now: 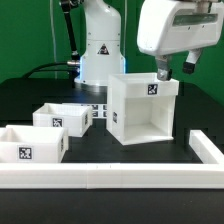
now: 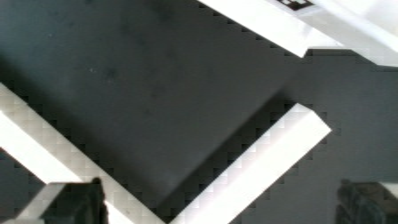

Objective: Assemble drawer

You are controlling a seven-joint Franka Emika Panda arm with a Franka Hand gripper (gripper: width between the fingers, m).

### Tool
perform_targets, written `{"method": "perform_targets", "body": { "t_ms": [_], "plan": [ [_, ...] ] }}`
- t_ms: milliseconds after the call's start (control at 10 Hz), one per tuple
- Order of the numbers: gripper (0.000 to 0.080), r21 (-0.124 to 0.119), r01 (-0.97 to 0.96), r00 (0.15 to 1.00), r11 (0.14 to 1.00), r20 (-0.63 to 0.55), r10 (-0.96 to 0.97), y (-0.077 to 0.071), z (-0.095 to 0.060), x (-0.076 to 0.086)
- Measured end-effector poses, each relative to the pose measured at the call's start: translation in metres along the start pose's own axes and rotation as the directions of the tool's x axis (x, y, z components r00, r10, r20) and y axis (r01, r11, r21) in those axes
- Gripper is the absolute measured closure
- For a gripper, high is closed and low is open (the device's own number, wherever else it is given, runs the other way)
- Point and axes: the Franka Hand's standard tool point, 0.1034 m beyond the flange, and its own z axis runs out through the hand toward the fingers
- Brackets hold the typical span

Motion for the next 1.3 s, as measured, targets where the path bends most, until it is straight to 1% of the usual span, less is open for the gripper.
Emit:
{"method": "perform_targets", "body": {
  "t_ms": [100,400,500,600,700,800,1000,1300],
  "plan": [
    [0.0150,0.005,-0.016,1.000,1.000,0.013,0.016,-0.002,0.000,-0.001],
    [0.0150,0.007,-0.017,1.000,1.000,0.013,0.017,-0.002,0.001,-0.001],
    [0.0150,0.004,-0.020,1.000,1.000,0.000,0.020,-0.001,0.001,-0.003],
    [0.0150,-0.008,-0.030,0.999,1.000,-0.024,0.029,-0.001,0.002,-0.013],
    [0.0150,-0.025,-0.030,0.998,0.999,-0.051,0.029,-0.005,0.003,-0.022],
    [0.0150,-0.028,-0.032,0.998,0.999,-0.059,0.030,-0.012,0.006,-0.031],
    [0.0150,-0.021,-0.047,0.997,0.999,-0.060,0.046,-0.024,0.010,-0.042],
    [0.0150,-0.020,-0.046,0.997,0.999,-0.059,0.044,-0.024,0.012,-0.042]
  ]
}}
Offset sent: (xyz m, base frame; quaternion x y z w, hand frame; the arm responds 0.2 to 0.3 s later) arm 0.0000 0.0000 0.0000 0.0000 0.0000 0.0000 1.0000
